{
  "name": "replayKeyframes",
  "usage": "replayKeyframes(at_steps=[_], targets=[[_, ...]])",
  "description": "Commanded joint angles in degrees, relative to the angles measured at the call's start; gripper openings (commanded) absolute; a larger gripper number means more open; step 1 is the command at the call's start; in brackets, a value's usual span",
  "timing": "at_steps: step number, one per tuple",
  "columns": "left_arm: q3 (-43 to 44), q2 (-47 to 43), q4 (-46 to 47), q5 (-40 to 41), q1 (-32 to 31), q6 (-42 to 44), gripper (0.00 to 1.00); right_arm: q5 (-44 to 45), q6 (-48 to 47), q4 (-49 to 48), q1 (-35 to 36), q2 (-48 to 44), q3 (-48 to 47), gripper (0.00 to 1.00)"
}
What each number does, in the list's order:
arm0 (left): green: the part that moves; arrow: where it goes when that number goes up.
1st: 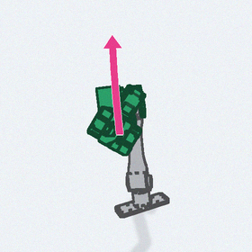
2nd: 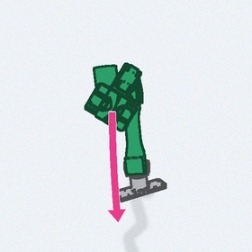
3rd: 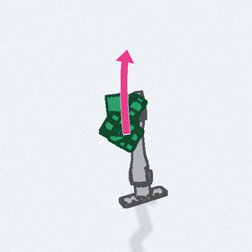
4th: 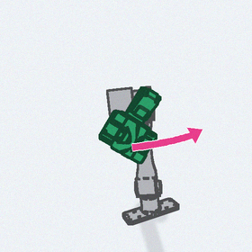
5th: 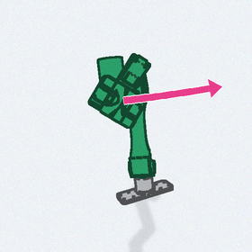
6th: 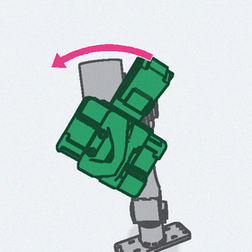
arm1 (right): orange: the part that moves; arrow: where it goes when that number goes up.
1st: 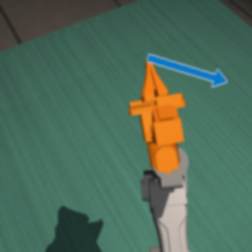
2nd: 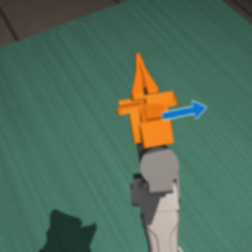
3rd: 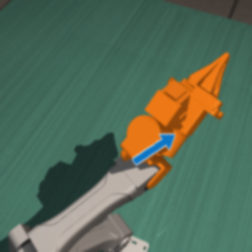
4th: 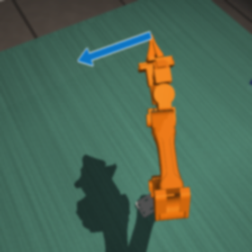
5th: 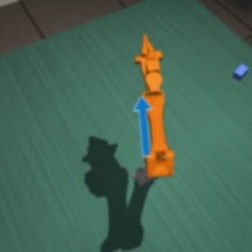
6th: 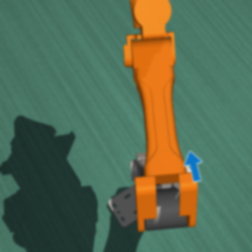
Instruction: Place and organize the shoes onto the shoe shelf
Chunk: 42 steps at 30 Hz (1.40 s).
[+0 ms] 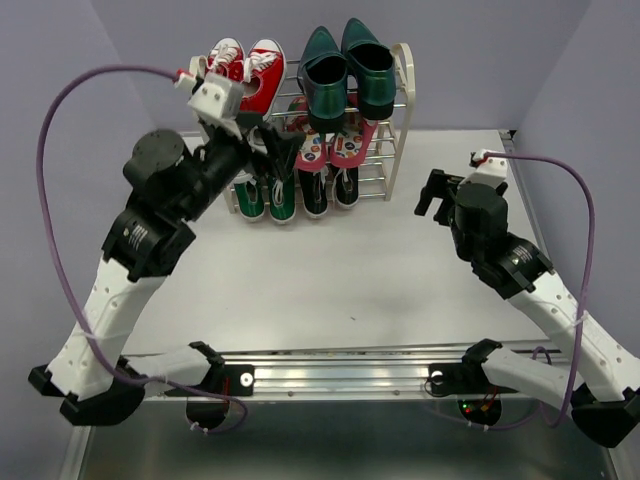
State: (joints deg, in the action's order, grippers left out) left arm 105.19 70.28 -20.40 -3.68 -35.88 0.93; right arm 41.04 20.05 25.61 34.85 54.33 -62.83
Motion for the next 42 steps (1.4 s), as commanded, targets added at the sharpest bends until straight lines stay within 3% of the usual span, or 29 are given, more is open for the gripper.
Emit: replayKeyframes(at_steps=[1,5,11,16,20,29,42], targets=[[-19.37,-10.5,9.06,6.84,-1.04,-13.75,0.99,-10.61,-3.61,-0.29,-0.05,2.35,-2.21,1.0],[-34.57,-17.54,8.38,5.71,-1.39,-16.57,0.99,-16.68,-6.07,-4.24,-0.05,7.1,-0.81,1.0],[-46.8,-24.04,4.24,10.27,-1.39,-24.48,0.99,-21.96,-5.28,-23.19,0.82,10.35,3.41,1.0],[-52.88,-30.71,5.46,9.84,-1.39,-27.73,0.99,-15.55,-1.25,-30.84,3.2,19.74,1.04,1.0],[-58.41,-32.05,5.47,11.67,-1.39,-31.77,0.99,-15.73,-5.53,-37.2,4.26,26.07,-1.5,1.0],[-60.01,-27.3,7.65,8.87,-1.39,-32.13,0.99,-10.98,-15.56,-45.73,6.98,36.9,-8.36,1.0],[-60.19,-28.01,6.08,11.33,-1.47,-31.69,0.99,-2.02,-15.57,-48.81,6.99,45.96,-13.9,1.0]])
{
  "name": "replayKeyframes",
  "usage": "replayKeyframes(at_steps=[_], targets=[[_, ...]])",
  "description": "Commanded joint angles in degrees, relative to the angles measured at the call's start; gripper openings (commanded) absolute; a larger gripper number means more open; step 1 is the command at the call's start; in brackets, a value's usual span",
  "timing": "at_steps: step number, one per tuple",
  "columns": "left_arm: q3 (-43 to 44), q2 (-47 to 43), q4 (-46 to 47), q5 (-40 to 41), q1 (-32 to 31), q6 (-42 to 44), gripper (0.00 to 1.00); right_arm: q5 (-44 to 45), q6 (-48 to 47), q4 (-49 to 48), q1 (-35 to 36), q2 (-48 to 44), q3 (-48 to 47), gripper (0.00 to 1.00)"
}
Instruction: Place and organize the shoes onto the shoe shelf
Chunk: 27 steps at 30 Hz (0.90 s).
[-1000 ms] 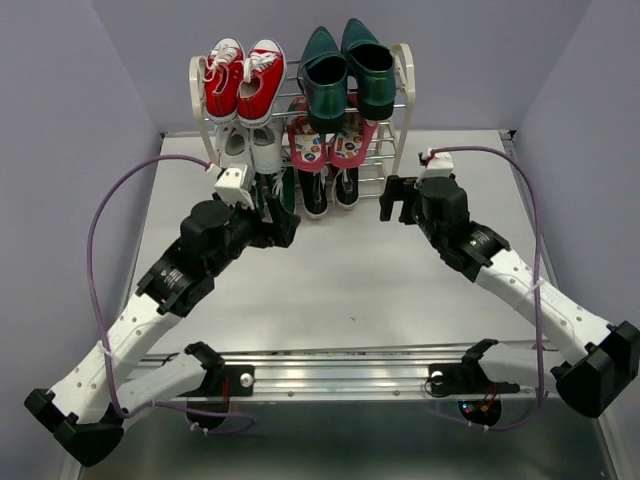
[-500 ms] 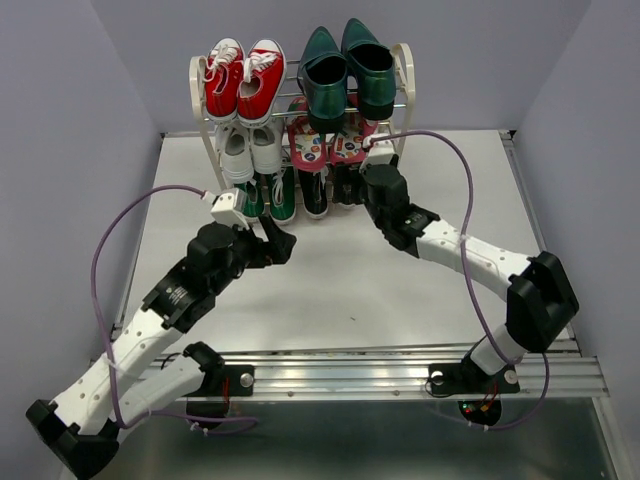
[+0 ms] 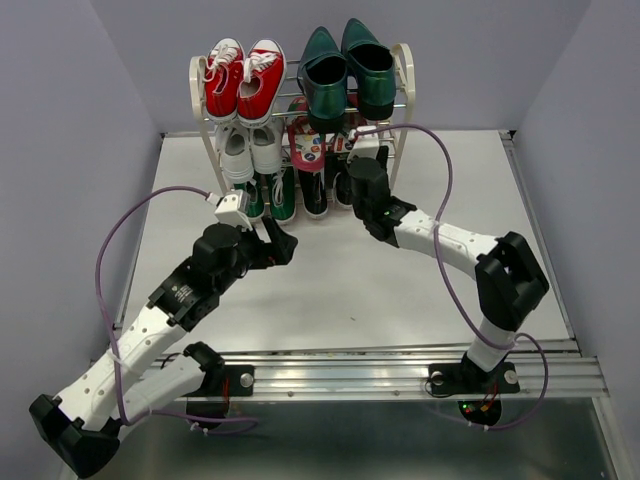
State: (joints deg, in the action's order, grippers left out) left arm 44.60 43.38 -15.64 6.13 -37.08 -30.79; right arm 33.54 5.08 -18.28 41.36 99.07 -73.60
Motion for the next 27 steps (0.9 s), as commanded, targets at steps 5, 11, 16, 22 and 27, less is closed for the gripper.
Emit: replayKeyframes(at_steps=[5,11,16,22,27], targets=[[0.58,-1.54,0.61,2.22,-0.19,-0.15,0.99,11.18,-1.12,-4.92,0.47,0.78,-2.43,1.0],[0.93,-1.1,1.57,1.69,-0.27,0.73,0.99,15.94,-2.88,-5.01,0.47,-1.51,-0.93,1.0],[0.75,-0.57,2.28,1.08,-0.19,0.73,0.99,20.07,-3.85,-5.01,0.47,-2.47,-0.31,1.0],[1.02,-0.22,2.02,0.99,-0.19,0.81,0.99,20.51,-4.38,-5.01,0.47,-2.74,0.48,1.0],[1.19,-0.31,1.66,0.99,-0.19,0.73,0.99,18.68,-5.79,-4.66,0.47,-3.18,1.27,1.0]])
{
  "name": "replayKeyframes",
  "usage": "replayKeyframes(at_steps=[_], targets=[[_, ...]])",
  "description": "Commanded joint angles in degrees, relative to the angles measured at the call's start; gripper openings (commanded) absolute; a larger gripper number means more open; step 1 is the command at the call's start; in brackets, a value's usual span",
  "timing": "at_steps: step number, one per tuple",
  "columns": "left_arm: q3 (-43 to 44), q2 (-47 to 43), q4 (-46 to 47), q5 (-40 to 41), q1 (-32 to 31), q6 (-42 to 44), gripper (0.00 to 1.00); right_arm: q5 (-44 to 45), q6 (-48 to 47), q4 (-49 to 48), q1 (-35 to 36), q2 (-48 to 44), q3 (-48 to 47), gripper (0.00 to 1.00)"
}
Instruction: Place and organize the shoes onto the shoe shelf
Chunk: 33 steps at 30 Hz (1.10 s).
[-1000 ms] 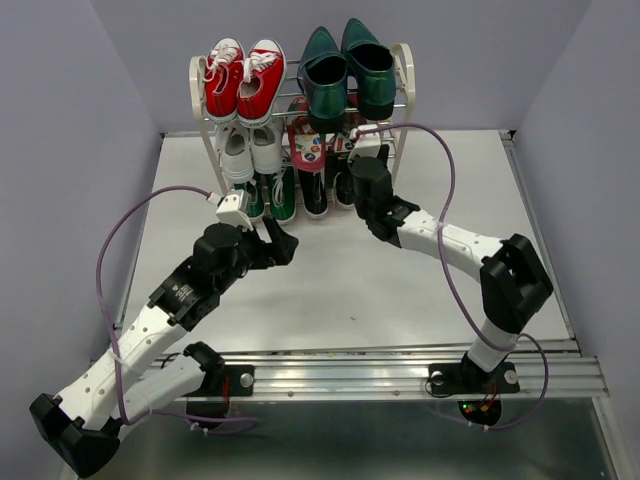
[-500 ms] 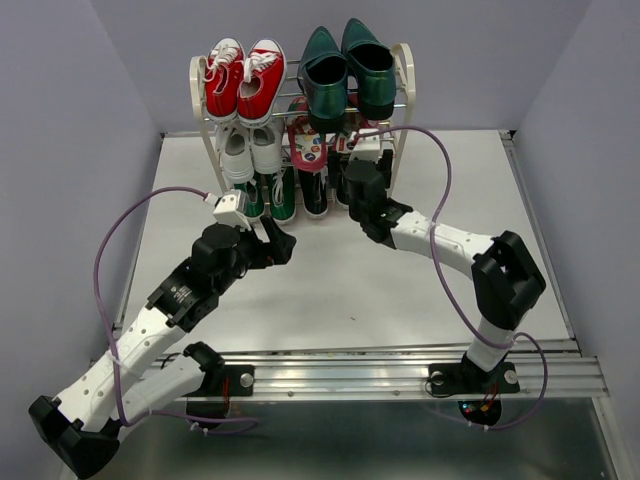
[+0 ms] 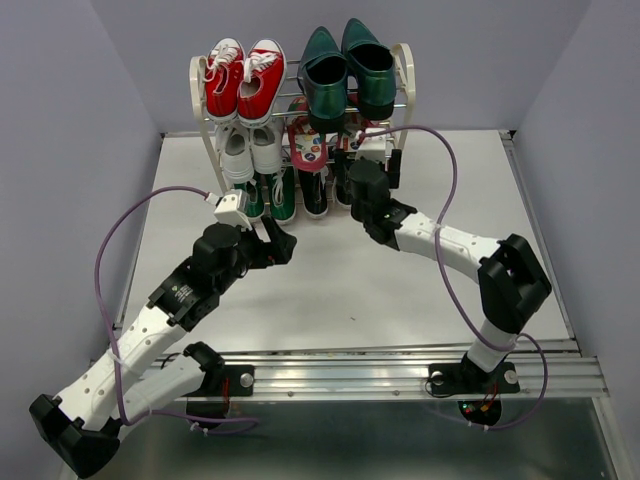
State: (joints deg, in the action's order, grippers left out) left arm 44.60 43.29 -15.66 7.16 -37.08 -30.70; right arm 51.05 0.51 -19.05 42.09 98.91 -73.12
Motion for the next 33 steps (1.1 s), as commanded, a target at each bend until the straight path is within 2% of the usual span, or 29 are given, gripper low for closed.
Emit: replayKeyframes(at_steps=[1,5,9,11,14,18,21,25,33], targets=[[1.45,-0.22,1.6,-0.04,-0.27,0.64,0.99,-0.06,-0.61,-2.67,-0.25,-4.33,0.79,1.0],[2.6,-0.05,0.99,0.4,-0.19,0.55,0.99,-9.36,4.92,3.39,-0.25,-10.47,1.23,1.0],[3.3,-0.05,-0.33,1.36,-0.27,0.11,0.99,-12.02,9.49,12.0,-0.25,-19.0,4.12,1.0],[3.39,-0.05,-1.3,2.68,-0.19,-1.03,0.99,-10.28,11.6,20.77,-0.25,-23.3,5.44,1.0],[3.56,0.39,-5.33,7.85,-0.19,-4.1,0.99,-7.29,20.63,38.06,-0.25,-28.66,7.46,1.0],[3.83,0.66,-9.2,12.25,-0.19,-8.41,0.99,-8.67,26.63,47.58,-0.25,-36.74,13.16,1.0],[3.65,0.74,-11.92,15.15,-0.19,-11.39,0.99,-11.13,28.65,51.72,-0.25,-42.29,17.38,1.0],[3.65,1.18,-14.31,17.01,-0.19,-13.51,0.99,-12.99,30.85,52.62,-0.25,-47.48,20.38,1.0],[2.95,-1.27,-16.16,18.24,-0.27,-15.27,0.99,-14.75,32.44,53.15,-0.25,-47.59,18.98,1.0]])
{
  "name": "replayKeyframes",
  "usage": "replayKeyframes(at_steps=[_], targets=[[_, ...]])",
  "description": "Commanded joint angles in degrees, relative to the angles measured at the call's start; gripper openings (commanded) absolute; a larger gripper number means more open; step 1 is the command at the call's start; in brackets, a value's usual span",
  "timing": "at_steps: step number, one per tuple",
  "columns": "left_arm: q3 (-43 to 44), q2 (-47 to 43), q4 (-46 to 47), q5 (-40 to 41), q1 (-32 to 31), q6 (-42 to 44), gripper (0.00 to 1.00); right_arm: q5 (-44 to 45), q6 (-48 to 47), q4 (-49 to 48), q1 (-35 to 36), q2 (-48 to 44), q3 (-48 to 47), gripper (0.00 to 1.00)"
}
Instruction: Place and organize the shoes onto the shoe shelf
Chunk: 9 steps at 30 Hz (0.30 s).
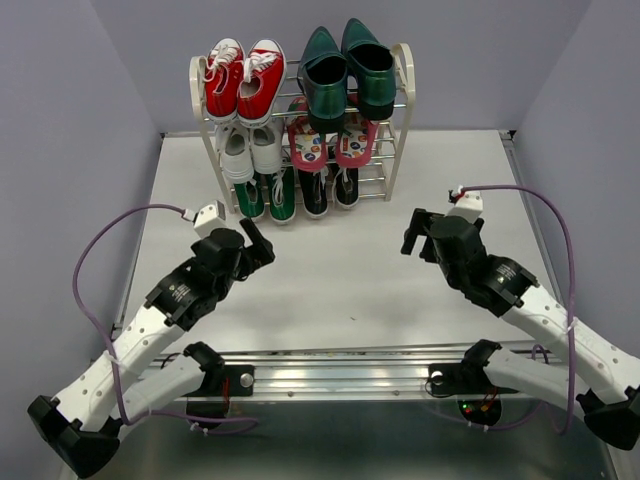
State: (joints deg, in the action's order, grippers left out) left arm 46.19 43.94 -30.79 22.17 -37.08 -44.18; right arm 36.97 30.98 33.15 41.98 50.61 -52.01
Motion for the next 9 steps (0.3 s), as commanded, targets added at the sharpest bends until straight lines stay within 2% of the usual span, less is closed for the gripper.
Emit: replayKeyframes(at_steps=[1,9], targets=[[1.44,-2.28,-1.03,3.31,-0.19,-1.78,0.99,-0.24,2.85,1.04,-0.14,0.63,-2.22,1.0],[1.44,-2.2,-1.56,3.49,-0.19,-2.4,0.99,2.4,3.12,0.95,-0.14,-0.07,-1.08,1.0]])
